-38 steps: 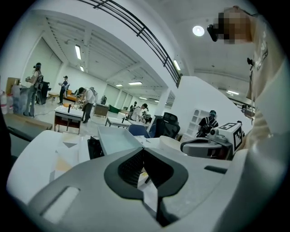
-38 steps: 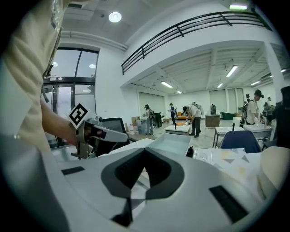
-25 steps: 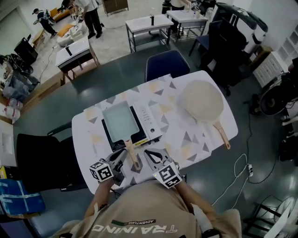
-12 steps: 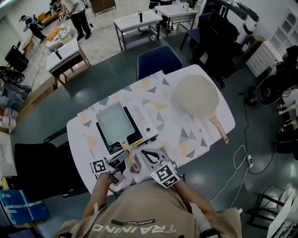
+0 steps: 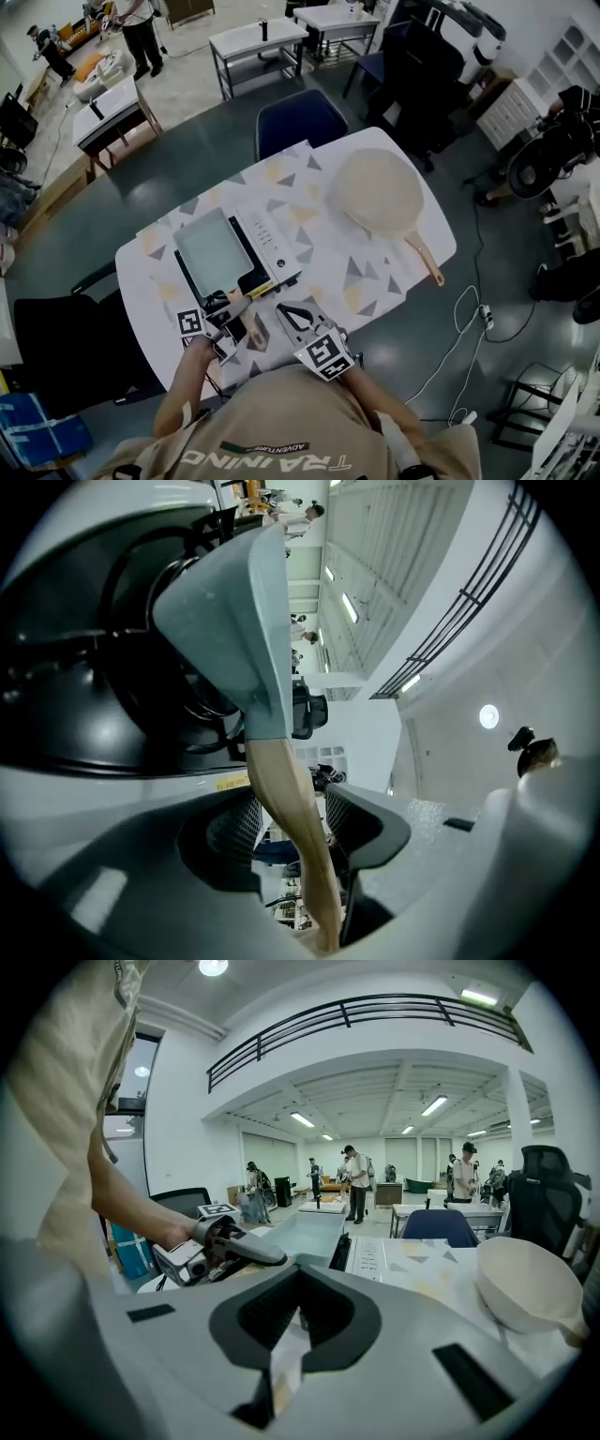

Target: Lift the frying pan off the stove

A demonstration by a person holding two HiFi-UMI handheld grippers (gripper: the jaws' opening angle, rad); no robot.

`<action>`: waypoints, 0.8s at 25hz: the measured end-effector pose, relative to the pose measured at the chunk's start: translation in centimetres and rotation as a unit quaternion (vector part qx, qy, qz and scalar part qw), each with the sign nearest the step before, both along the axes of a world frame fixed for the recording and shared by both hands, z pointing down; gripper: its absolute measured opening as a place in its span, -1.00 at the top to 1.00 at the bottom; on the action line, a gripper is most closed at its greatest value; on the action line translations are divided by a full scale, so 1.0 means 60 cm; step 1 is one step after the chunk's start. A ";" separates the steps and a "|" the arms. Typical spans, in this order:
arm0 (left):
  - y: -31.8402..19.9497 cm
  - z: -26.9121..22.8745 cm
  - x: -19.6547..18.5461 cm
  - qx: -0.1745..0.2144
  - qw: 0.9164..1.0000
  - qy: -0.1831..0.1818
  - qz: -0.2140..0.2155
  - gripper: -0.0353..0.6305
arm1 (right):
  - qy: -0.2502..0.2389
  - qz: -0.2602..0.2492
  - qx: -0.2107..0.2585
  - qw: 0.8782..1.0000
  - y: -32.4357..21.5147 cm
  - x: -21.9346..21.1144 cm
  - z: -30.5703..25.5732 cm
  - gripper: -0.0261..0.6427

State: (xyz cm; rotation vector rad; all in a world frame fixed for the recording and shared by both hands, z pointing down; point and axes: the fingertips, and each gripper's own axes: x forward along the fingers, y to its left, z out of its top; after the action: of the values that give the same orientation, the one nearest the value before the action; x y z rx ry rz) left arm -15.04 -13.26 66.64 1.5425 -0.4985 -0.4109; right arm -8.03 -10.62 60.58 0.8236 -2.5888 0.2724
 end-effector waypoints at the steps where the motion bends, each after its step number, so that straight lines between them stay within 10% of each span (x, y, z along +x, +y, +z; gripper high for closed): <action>1: -0.005 0.001 0.005 -0.001 1.000 0.004 0.004 0.31 | 0.003 0.003 -0.001 1.000 0.000 0.005 0.001 0.91; 17: -0.030 -0.001 0.061 -0.016 0.996 0.081 0.036 0.35 | 0.015 0.028 -0.015 0.999 0.006 0.038 0.017 0.91; 20: -0.032 -0.005 0.061 -0.023 0.996 0.089 0.021 0.80 | 0.014 0.025 -0.017 0.999 0.010 0.037 0.019 0.91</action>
State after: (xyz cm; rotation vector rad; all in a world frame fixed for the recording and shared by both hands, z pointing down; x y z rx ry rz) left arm -11.39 -15.17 66.32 1.4542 -0.3335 -0.4963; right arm -5.79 -10.03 61.69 0.8761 -2.5327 0.3161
